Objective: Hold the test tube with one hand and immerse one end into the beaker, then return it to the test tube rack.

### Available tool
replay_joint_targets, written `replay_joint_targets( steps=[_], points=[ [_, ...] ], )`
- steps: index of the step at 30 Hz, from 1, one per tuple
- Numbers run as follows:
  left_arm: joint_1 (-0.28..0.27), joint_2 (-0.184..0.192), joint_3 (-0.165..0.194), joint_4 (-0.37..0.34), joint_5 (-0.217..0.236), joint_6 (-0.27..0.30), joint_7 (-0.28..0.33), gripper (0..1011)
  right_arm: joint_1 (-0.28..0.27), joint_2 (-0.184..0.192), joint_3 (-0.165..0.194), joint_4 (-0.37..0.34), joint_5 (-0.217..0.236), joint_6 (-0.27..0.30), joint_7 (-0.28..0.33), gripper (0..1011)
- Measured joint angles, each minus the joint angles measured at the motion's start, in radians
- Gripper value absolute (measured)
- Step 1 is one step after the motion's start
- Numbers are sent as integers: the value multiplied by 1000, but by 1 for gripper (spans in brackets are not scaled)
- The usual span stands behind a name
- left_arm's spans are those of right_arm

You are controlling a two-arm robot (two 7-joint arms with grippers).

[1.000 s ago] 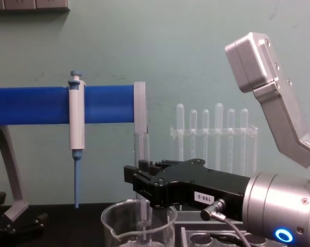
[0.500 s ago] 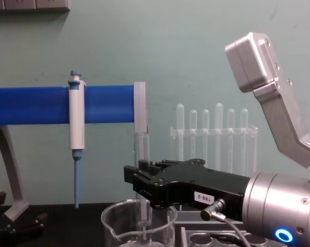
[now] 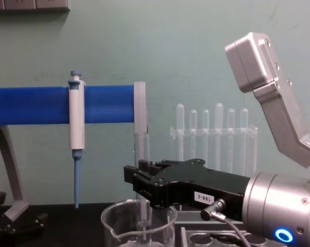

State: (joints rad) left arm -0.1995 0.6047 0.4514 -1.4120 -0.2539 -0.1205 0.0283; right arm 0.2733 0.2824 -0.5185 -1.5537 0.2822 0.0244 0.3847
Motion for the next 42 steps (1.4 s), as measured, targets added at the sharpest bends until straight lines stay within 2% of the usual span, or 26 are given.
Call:
replay_joint_targets(
  steps=[42],
  points=[
    [0, 0, 0, 0, 0, 0, 0, 1000, 0, 0, 0, 0, 0, 0, 0, 224]
  ],
)
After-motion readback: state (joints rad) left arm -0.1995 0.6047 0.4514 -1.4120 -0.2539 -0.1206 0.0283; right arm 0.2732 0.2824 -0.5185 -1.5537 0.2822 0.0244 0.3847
